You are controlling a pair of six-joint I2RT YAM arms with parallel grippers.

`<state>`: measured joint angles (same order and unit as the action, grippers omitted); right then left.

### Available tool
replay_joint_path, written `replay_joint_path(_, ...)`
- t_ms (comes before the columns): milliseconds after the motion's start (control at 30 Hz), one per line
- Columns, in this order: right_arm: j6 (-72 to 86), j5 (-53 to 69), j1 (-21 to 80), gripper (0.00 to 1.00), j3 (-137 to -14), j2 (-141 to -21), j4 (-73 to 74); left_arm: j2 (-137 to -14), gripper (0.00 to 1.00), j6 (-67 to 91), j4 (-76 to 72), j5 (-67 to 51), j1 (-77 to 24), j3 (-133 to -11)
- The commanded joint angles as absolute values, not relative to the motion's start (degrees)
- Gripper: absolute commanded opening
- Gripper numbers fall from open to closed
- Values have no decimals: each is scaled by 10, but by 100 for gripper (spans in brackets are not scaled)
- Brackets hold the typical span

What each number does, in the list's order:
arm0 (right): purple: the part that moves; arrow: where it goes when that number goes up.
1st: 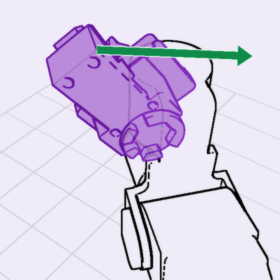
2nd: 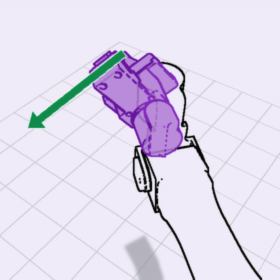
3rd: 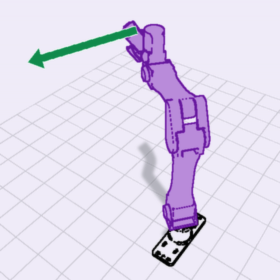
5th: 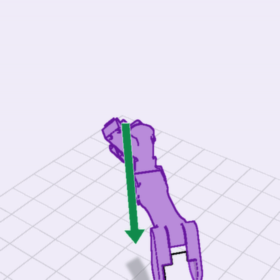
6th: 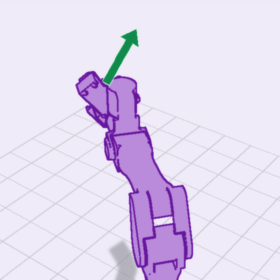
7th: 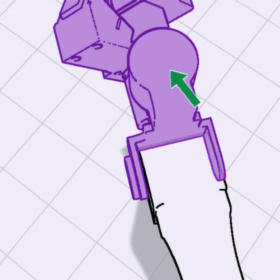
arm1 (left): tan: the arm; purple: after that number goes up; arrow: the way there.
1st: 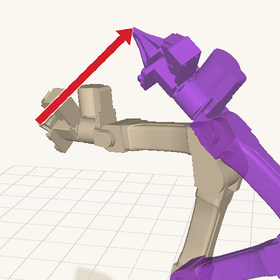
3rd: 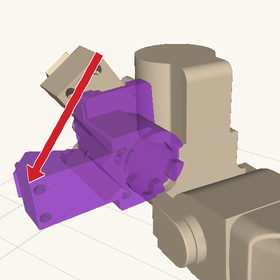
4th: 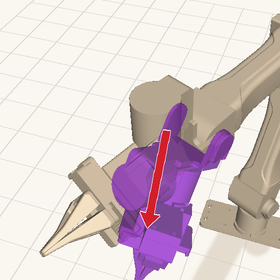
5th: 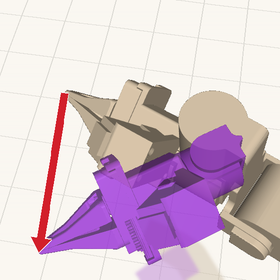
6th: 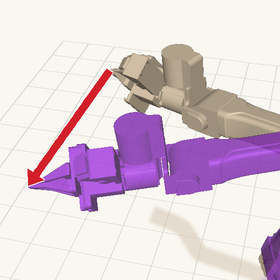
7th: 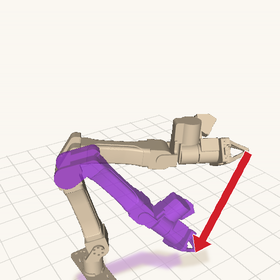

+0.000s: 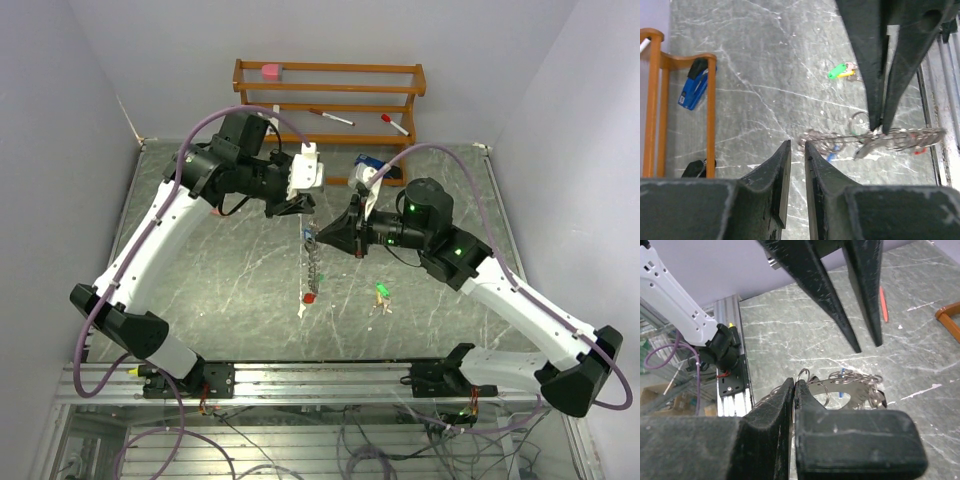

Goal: Put the keys on the keyring

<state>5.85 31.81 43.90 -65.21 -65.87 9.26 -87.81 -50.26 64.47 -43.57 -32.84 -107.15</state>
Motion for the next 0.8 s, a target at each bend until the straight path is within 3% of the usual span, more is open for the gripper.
replay_joint_path(0,83,308,442,0,-642,-634,53,-871,28,-465,582,-430,-324,-1069)
replay_joint_path(433,102,191,442,0,-593,-568,-72,-860,27,-358,502,-462,-283,-1065)
replay_joint_path(767,126,190,442,0,-577,-565,-120,-847,27,-279,418,-456,-251,-1023)
